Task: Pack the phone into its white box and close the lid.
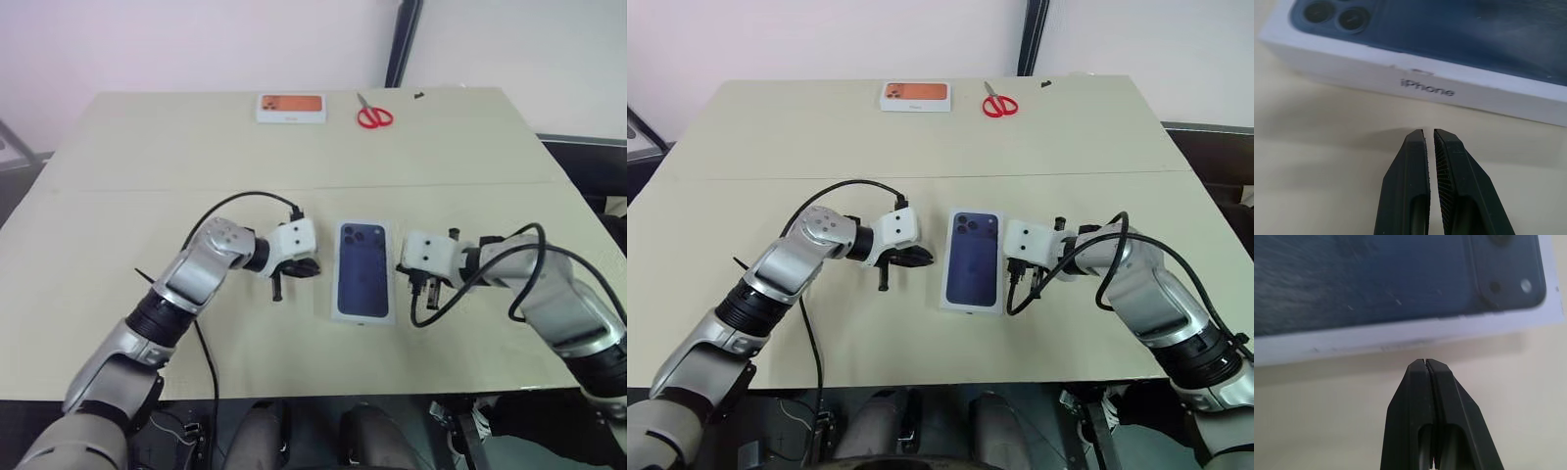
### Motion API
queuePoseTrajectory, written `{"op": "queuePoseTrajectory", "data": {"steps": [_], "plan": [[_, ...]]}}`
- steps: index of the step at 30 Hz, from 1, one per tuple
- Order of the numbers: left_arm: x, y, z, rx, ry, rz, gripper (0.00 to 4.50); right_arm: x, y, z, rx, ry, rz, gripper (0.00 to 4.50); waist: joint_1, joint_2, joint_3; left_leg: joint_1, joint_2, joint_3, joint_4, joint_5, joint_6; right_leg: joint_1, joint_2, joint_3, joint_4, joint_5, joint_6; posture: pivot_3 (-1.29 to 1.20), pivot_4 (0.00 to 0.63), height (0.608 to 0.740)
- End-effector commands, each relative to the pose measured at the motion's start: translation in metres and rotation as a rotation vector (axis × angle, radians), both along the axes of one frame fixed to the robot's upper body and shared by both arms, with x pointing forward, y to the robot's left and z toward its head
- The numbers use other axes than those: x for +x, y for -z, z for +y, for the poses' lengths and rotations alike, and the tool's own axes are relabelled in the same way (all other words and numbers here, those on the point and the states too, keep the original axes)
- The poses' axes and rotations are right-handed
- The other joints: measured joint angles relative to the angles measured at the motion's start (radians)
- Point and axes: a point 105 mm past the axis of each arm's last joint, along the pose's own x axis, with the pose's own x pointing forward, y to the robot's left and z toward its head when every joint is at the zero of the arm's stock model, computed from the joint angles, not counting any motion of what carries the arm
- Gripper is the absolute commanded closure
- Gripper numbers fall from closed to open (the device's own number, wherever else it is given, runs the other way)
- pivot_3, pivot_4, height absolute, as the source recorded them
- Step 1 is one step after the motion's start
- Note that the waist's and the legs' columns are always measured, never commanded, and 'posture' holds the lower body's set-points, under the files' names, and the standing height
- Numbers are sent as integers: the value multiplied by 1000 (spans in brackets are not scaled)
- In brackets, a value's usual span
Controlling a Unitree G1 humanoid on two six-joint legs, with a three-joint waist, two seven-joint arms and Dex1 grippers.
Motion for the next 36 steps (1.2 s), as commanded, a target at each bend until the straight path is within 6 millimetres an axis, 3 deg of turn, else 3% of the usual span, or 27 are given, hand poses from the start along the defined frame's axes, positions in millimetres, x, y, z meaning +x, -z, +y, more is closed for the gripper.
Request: {"op": "queuePoseTrajectory", "data": {"steps": [1,5,17,36], "plan": [[-12,3,-11,29,78,-20,4136,-7,0,9,2,-49,4,4471,-2,0,0,0,0,0,0,0,0,0,0,0,0,0,0,0,150,740],[-15,7,-21,20,89,-26,4136,-14,0,17,27,-78,26,4471,-6,0,0,0,0,0,0,0,0,0,0,0,0,0,0,0,150,740],[-12,-12,-32,-141,37,-27,4136,-16,-16,13,61,-66,27,4471,-5,0,0,0,0,0,0,0,0,0,0,0,0,0,0,0,150,740],[-11,-5,-22,-116,4,-11,4136,-15,-27,15,93,-69,12,4471,-5,0,0,0,0,0,0,0,0,0,0,0,0,0,0,0,150,740]]}}
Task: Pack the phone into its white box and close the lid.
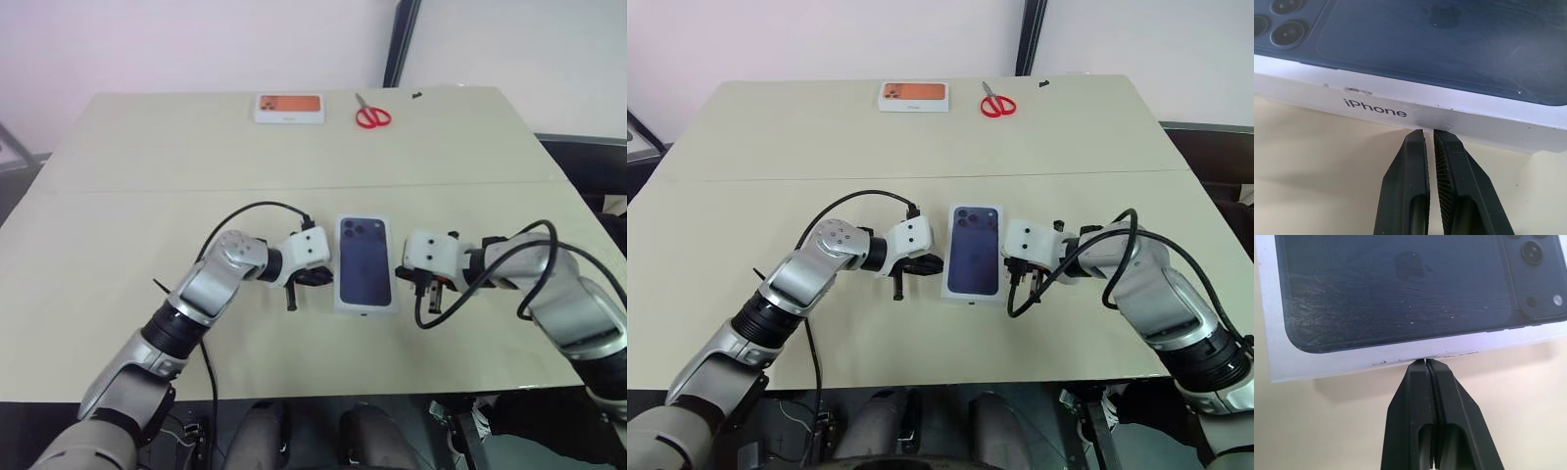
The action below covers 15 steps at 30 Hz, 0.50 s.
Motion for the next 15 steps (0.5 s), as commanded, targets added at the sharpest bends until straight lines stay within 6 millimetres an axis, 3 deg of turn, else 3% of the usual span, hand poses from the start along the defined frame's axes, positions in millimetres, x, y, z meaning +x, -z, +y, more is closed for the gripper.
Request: {"op": "queuePoseTrajectory", "data": {"steps": [1,15], "plan": [[-7,-14,-8,-47,45,-38,4136,-4,-17,9,19,-51,-58,4471,0,0,0,0,0,0,0,0,0,0,0,0,0,0,0,0,150,740],[-1,-18,2,-48,11,-58,4136,-4,-7,-3,-23,-22,-41,4471,0,0,0,0,0,0,0,0,0,0,0,0,0,0,0,0,150,740]]}}
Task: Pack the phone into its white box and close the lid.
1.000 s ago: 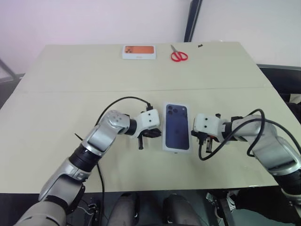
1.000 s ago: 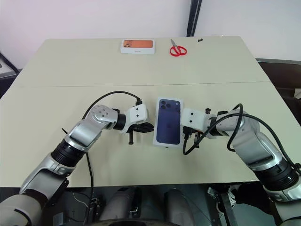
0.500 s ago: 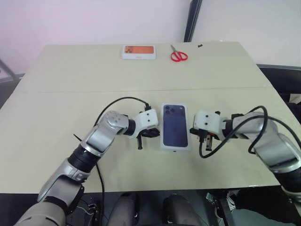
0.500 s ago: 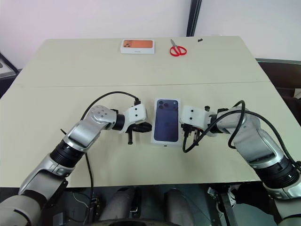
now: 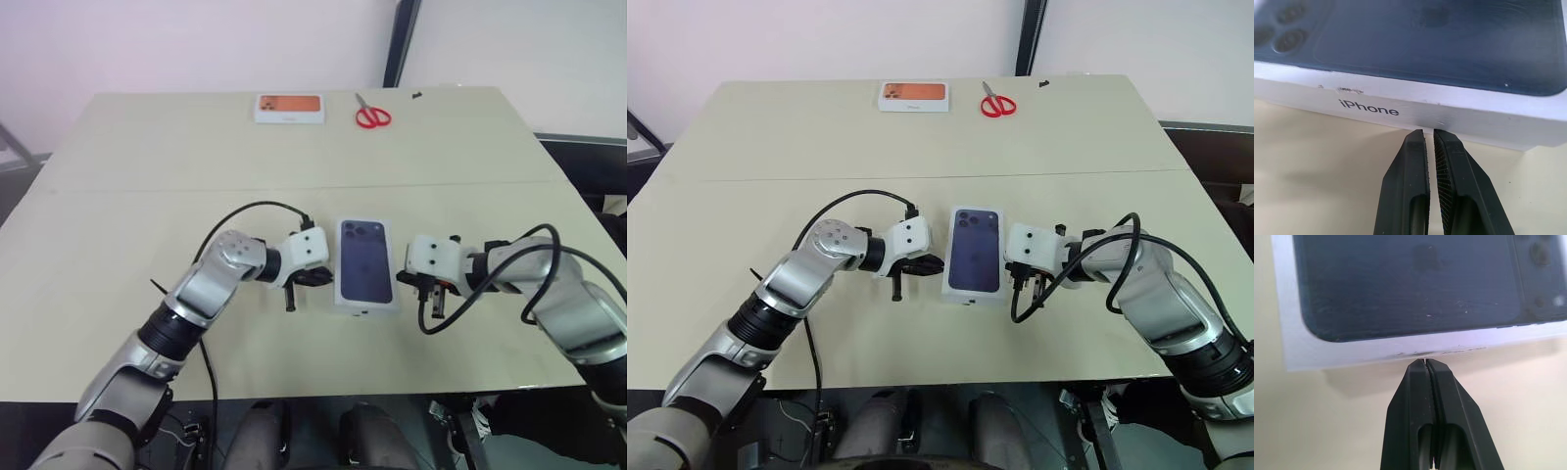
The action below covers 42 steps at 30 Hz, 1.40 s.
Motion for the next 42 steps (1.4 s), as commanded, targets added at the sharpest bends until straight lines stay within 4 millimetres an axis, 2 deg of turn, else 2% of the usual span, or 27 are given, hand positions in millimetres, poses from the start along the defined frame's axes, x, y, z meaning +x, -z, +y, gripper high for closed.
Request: {"op": "queuePoseTrajectory", "data": {"steps": [1,9,12,15,18,22,25,27,30,33,39,41,42], "plan": [[1,-14,0,-36,8,-45,4136,0,-11,0,-4,-14,-47,4471,0,0,0,0,0,0,0,0,0,0,0,0,0,0,0,0,150,740],[3,-18,11,-35,-7,-53,4136,-1,-13,-8,-23,-1,-48,4471,0,0,0,0,0,0,0,0,0,0,0,0,0,0,0,0,150,740],[16,-31,17,-86,-78,-83,4136,-1,-21,-18,-32,18,-58,4471,2,0,0,0,0,0,0,0,0,0,0,0,0,0,0,0,150,740],[30,-50,13,-188,-147,-105,4136,-5,-30,-25,-19,24,-55,4471,6,0,0,0,0,0,0,0,0,0,0,0,0,0,0,0,150,740],[41,-55,7,-196,-175,-132,4136,-12,-37,-24,12,6,-35,4471,10,0,0,0,0,0,1,0,0,1,0,0,0,0,0,0,150,740],[51,-50,-6,-151,-152,-137,4136,-30,-37,-4,83,-79,33,4471,14,0,0,0,0,0,1,0,0,0,0,0,0,0,0,0,150,740],[53,-42,-20,-118,-109,-112,4136,-41,-25,9,93,-116,68,4471,17,0,0,0,0,0,1,0,0,1,0,0,0,0,0,0,150,740],[55,-36,-26,-92,-93,-100,4136,-41,-14,14,84,-104,74,4471,21,0,0,0,0,0,1,0,0,1,0,0,0,0,0,0,150,740],[54,-24,-32,-50,-75,-61,4136,-38,7,14,40,-66,80,4471,23,0,0,0,0,0,2,0,0,1,0,0,0,0,0,0,150,740],[53,-13,-30,-3,-65,-49,4136,-39,16,12,26,-50,94,4471,22,0,0,0,0,0,2,0,0,1,0,0,0,0,0,0,150,740],[52,5,-28,36,-85,-20,4136,-40,25,10,17,-37,110,4471,23,-3,-5,2,0,0,2,0,0,3,0,0,0,0,0,0,150,740],[53,7,-27,34,-94,-24,4136,-39,25,10,16,-37,107,4471,23,-3,-8,2,0,0,2,0,0,4,0,0,0,0,0,0,150,740],[56,2,-28,-6,-120,-26,4136,-37,20,11,34,-36,92,4471,23,-3,-8,3,0,0,2,0,0,4,0,0,0,0,0,0,150,740]]}}
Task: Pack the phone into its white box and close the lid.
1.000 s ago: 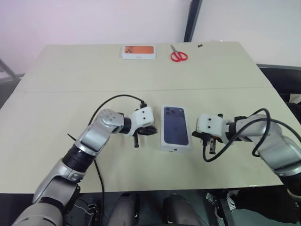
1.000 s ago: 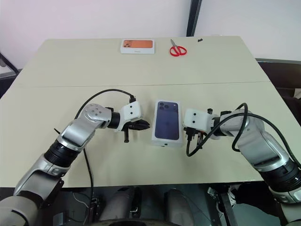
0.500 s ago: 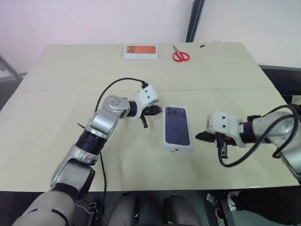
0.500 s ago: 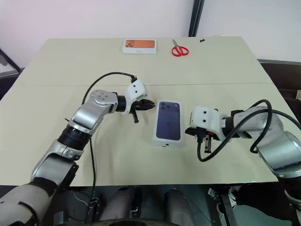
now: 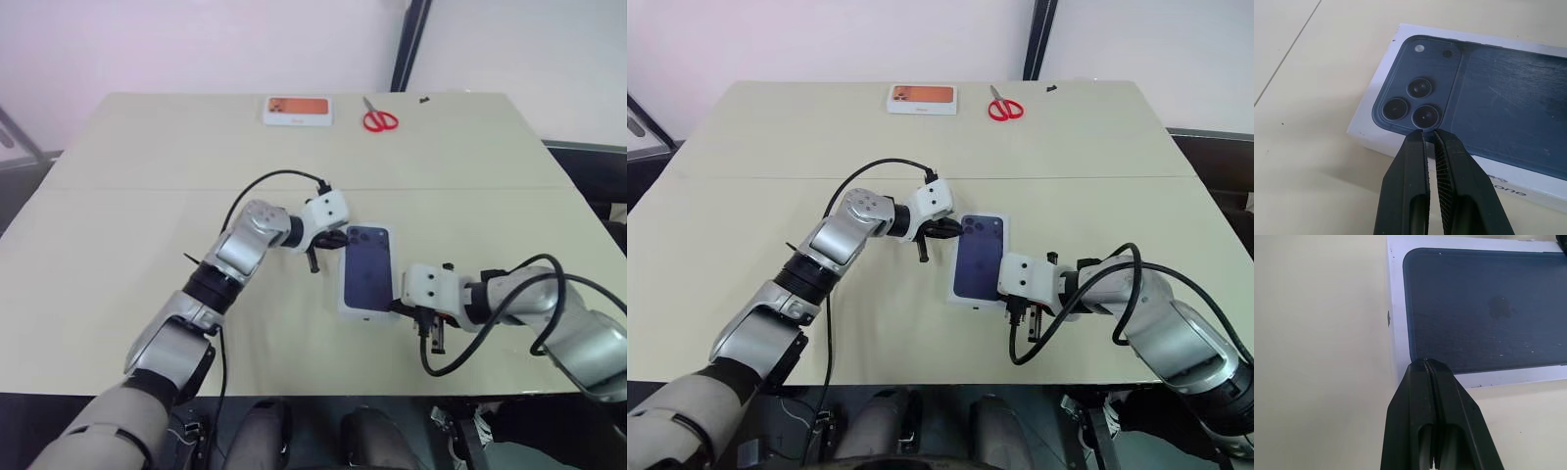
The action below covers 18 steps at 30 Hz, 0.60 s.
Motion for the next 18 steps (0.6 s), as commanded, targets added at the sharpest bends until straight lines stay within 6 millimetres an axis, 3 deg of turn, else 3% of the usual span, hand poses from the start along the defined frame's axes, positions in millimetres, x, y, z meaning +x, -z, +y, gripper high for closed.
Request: {"op": "queuePoseTrajectory", "data": {"steps": [1,2,5,7,9,12,14,18], "plan": [[5,8,3,-26,-66,24,4136,3,-3,0,24,19,-7,4471,1,0,-1,0,0,0,0,0,0,1,0,0,0,0,0,0,150,740],[8,3,3,-56,-84,19,4136,5,-8,1,41,22,-19,4471,1,0,-1,1,0,0,0,0,0,1,0,0,0,0,0,0,150,740],[21,-44,13,-248,-158,-100,4136,23,-36,1,158,73,-110,4471,-4,0,0,1,0,0,0,0,0,1,0,0,0,0,0,0,150,740],[27,-69,39,-315,-230,-164,4136,37,-55,-6,233,124,-184,4471,-8,0,0,-2,0,0,0,0,0,-5,0,1,2,0,0,0,150,740],[28,-81,70,-321,-297,-211,4136,49,-65,-18,262,178,-235,4471,-19,0,0,-3,0,0,-1,0,0,-6,1,1,2,0,0,0,150,740],[19,-82,109,-281,-366,-238,4136,63,-73,-38,299,252,-264,4471,-27,1,-1,-2,0,0,-3,0,-1,-6,0,1,2,0,0,0,150,740],[3,-74,145,-236,-413,-236,4136,74,-79,-50,352,307,-292,4471,-33,1,-1,-1,0,0,-4,0,-1,-5,0,1,1,0,0,0,150,740],[-29,-54,190,-178,-501,-200,4136,91,-84,-70,455,392,-299,4471,-29,1,-1,-1,0,0,-4,0,-1,-5,0,2,1,0,0,0,150,740]]}}
